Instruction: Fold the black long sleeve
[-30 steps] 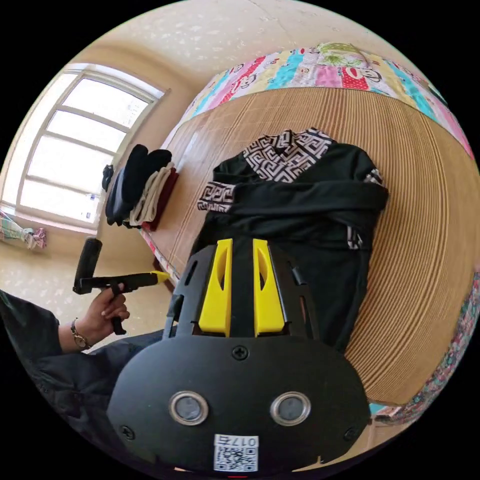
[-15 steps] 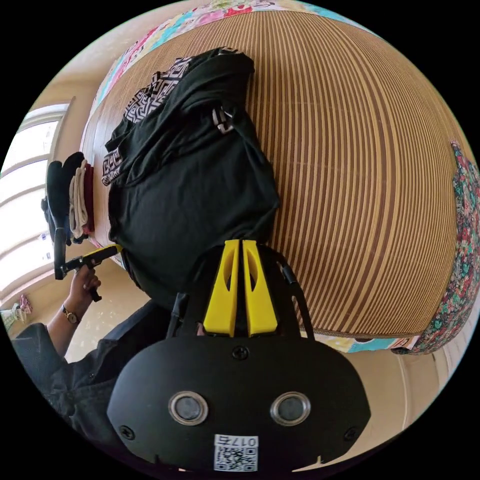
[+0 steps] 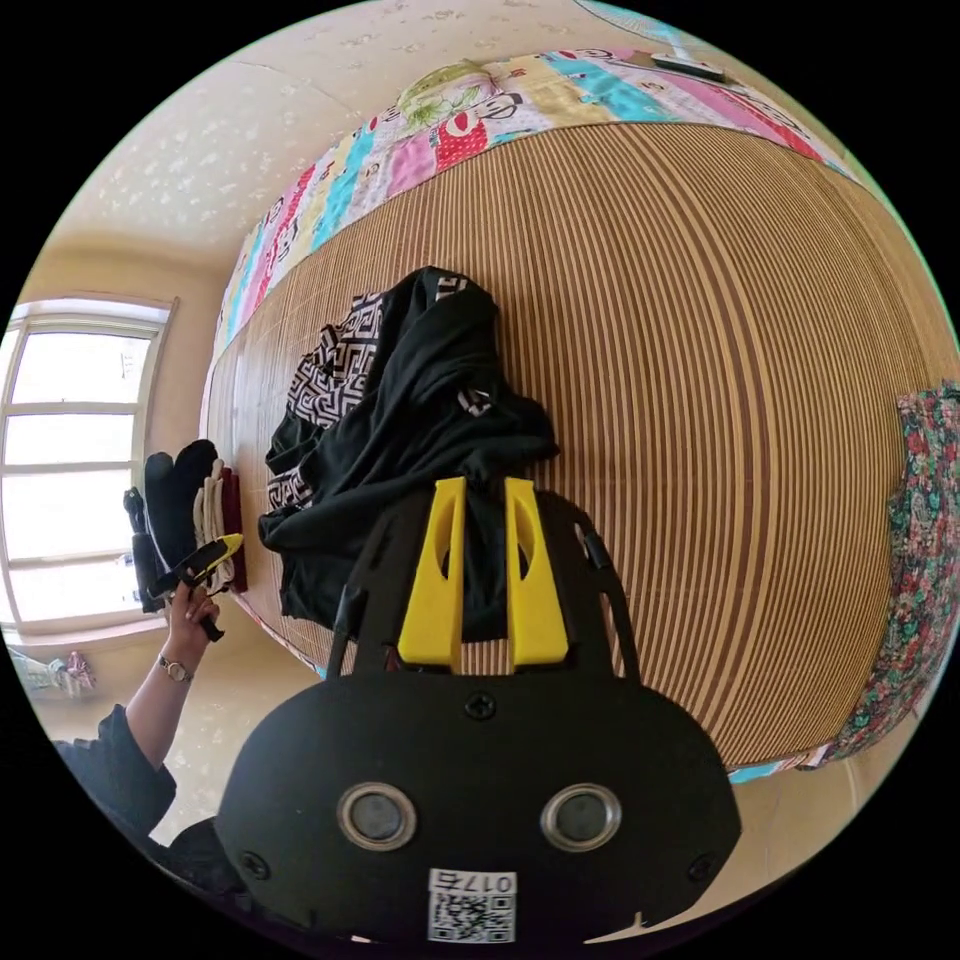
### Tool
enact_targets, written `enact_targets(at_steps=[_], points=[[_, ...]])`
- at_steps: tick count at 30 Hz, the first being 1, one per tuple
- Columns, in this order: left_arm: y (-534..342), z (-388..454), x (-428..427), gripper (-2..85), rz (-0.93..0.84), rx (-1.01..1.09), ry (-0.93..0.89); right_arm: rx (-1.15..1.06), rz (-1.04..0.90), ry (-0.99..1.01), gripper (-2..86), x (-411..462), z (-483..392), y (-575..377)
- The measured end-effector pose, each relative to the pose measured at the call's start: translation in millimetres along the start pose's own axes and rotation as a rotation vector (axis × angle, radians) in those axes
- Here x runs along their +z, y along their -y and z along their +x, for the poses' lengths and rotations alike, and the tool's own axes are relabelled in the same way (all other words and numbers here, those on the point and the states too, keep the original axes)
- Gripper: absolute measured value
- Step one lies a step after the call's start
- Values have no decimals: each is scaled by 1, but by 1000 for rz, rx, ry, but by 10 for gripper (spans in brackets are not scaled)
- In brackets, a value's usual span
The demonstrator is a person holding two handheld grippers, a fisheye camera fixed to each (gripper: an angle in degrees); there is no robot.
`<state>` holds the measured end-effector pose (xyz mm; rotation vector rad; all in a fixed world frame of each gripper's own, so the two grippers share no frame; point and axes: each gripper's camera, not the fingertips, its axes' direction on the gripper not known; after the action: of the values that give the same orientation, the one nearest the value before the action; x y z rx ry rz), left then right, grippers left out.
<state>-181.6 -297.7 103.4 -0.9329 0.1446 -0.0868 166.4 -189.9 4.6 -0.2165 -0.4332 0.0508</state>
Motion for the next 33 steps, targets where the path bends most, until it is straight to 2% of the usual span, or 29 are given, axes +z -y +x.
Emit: enact_targets(at_steps=[5,9,12,13,15,18,21,23,26,30,32,33], points=[[-56,-11,32,123,-158,-9,-12,25,-56,10,104,-2,43,-38],[-62,-15,46,116,-227,-47,17,13,-109,23,113,12,55,-37],[-59,-15,49,47,-237,-42,185,22,-145,-60,101,28,50,-25],[-58,-14,49,21,-234,-6,193,5,-141,-149,85,29,45,-25],[-59,-16,45,6,-228,-4,184,-62,-166,-189,54,29,37,-29],[-67,-28,43,-5,-313,-24,76,-109,-257,-236,32,23,39,-51],[-81,-39,25,2,-260,-44,11,-87,-264,-174,28,2,61,-88],[-84,-46,7,60,-161,-69,-60,-23,-270,-107,27,-8,79,-105],[-72,-47,4,123,-111,-50,-130,71,-252,-81,26,-17,104,-120],[-54,-32,41,131,-212,28,23,150,-257,-86,25,-14,119,-118],[-55,-12,48,109,-214,113,224,157,-265,-108,25,-15,121,-117],[-57,-7,48,88,-218,153,263,155,-271,-115,25,-18,122,-117]])
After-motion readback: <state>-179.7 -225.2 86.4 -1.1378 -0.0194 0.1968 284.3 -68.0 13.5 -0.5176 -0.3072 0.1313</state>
